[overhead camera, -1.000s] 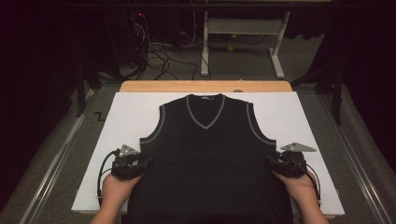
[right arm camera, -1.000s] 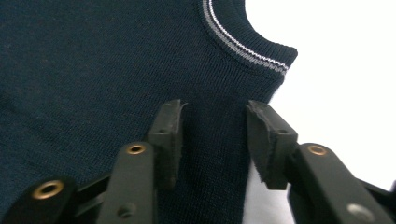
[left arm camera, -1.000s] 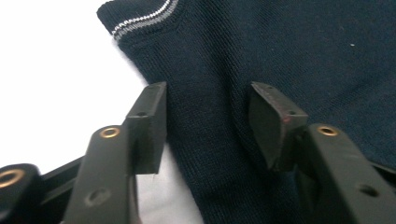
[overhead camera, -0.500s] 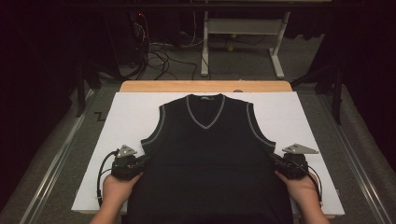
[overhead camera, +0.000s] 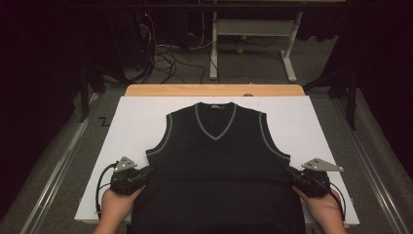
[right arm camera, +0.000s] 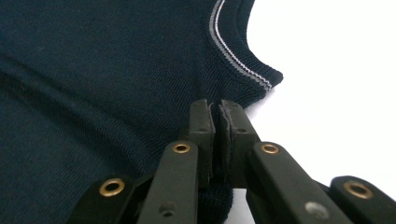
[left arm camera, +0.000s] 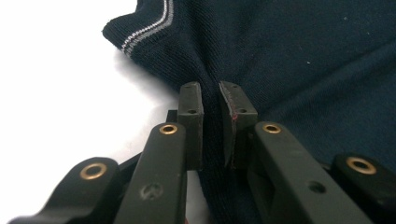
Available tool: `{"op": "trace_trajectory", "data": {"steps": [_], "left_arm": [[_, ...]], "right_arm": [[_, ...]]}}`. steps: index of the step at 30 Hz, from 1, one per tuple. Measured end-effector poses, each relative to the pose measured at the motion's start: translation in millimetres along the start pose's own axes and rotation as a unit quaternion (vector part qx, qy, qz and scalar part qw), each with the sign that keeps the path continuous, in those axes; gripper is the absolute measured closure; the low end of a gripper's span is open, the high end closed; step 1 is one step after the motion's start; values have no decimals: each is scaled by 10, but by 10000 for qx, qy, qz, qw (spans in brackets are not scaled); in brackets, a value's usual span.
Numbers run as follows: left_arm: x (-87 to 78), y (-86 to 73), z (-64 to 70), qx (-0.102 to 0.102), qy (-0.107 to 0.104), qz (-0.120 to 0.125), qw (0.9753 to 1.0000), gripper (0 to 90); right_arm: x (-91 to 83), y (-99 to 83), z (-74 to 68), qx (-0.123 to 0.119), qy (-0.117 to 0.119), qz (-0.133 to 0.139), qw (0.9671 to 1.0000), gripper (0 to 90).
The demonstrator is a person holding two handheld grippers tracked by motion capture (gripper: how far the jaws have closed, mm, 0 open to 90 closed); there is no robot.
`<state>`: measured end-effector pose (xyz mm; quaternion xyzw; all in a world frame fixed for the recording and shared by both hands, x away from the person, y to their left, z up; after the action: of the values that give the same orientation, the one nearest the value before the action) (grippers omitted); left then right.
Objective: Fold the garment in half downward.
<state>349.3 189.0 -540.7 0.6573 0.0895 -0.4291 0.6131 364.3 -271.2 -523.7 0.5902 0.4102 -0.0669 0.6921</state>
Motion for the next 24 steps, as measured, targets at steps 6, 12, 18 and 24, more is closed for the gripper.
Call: {"op": "trace_trajectory", "data": {"steps": [6,12,18,24], "left_arm": [[-75,-34,60,95,-44,-4,9999,763],[-153,-99,112,31,-198,19,9998,763],[-197,-144,157,189,-164,-36,9997,762],[-251,-191,197,169,-191,-9,9997,758]], "right_arm": [[-63,-13,-25,-14,50,37,10000,849],[-133,-79,-73,-115,102,9,9999,849],[-186,-122,-101,-164,125,11,9998,848],[-266,-183,-138,-240,147,38,9996,846]]}}
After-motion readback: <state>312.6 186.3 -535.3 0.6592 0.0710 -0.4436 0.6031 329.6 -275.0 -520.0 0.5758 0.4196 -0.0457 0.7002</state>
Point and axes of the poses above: each handheld gripper's, and its own axes: x roughly forward along the jaws, y roughly out of its top, z roughly to its right, the point moved 10 cm from there along x, roughly forward along the jaws, and after that the axes turned 4 degrees about y, right-handed, at the moved point
